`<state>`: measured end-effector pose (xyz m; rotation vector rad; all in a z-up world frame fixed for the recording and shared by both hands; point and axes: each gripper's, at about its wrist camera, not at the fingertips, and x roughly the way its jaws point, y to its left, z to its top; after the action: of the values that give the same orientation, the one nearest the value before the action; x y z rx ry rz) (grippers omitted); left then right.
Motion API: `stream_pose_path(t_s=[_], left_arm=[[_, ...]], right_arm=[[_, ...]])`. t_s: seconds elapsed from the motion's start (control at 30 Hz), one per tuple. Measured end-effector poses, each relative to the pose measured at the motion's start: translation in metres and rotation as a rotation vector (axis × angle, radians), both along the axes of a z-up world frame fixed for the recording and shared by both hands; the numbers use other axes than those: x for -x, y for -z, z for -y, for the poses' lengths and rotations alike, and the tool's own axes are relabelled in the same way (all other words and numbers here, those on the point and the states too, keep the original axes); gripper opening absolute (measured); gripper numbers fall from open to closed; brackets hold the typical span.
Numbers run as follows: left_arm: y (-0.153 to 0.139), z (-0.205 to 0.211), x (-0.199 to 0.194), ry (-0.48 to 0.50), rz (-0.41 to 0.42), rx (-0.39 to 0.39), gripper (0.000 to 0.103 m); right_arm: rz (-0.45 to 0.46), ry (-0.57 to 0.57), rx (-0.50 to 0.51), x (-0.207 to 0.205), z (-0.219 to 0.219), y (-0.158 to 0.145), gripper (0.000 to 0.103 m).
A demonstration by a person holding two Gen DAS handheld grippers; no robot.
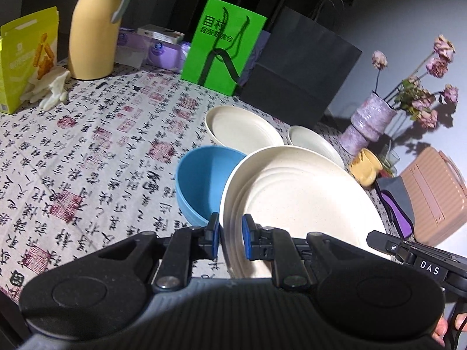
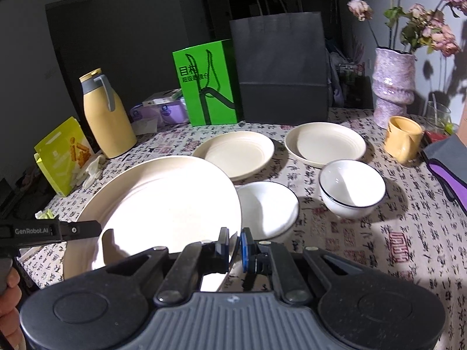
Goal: Organize plates and bowls
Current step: 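Carry the cream plate toward the blue bowl and lower it onto the cloth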
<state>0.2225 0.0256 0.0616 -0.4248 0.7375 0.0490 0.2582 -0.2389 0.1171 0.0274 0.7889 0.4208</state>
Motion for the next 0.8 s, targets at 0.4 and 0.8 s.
stream_pose_path(t_s=[0.4,0.8], left_arm=[[0.018,0.022,0.001,0.066,-0.031,0.008,0.016],[0.039,0.038,-0.003,0.108,-0.078,-0.014,0.016]], right_arm=[[-0.023,0.045,-0.015,0.013,0.032,0.018,0.008],[-0.059,0.070,-0.028,0.019,0.052,0.042,0.008]])
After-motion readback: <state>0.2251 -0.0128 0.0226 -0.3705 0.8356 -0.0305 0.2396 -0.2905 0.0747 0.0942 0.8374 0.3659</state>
